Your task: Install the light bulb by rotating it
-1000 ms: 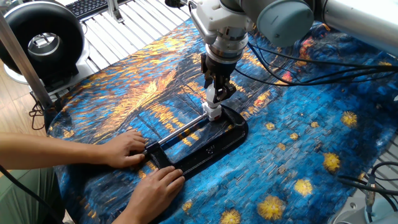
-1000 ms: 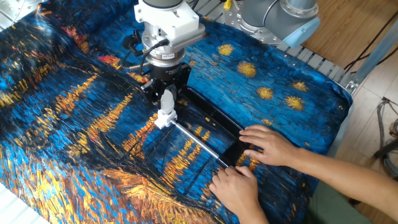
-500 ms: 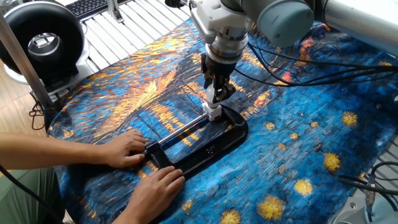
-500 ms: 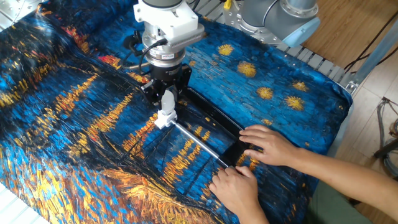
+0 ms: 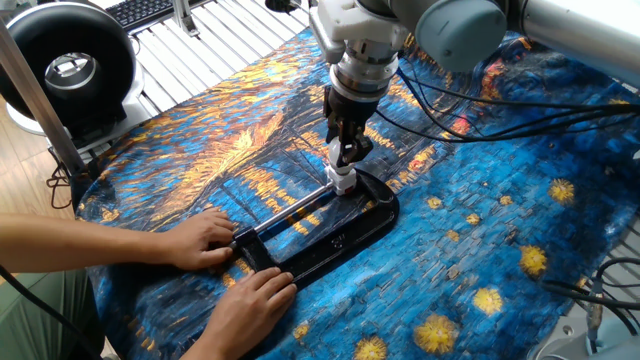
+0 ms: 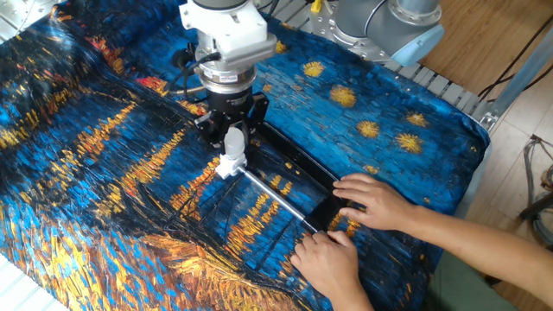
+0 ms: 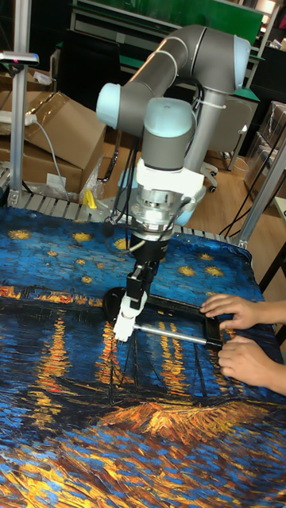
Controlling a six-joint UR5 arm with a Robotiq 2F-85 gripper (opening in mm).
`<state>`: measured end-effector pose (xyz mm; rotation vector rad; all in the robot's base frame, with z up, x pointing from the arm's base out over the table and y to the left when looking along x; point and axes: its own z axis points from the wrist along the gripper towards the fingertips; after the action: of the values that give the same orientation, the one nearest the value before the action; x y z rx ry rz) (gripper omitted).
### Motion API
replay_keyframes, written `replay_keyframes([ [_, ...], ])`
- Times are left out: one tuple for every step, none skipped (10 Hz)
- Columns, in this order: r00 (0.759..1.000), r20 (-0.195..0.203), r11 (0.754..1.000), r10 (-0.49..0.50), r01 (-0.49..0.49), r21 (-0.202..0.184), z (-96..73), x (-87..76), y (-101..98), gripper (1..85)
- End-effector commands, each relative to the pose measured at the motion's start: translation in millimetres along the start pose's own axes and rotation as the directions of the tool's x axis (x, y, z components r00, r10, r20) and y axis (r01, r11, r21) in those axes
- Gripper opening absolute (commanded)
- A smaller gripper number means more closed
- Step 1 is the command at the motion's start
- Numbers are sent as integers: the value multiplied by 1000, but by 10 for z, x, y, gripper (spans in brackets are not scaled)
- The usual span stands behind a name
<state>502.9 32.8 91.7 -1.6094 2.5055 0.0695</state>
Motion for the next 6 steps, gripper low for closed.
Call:
replay_keyframes([
  [989,40,990,143,-143,-19,-16,-16,-63,323],
  [979,28,980,200,-200,-8,-35,47,-119,323],
  [961,23,962,275,-274,-16,-57,83,-126,323],
  [940,20,940,340,-340,-22,-62,91,-115,320],
  [917,24,917,398,-397,-23,-52,76,-114,303],
  [900,30,900,436,-435,-20,-42,57,-127,290],
])
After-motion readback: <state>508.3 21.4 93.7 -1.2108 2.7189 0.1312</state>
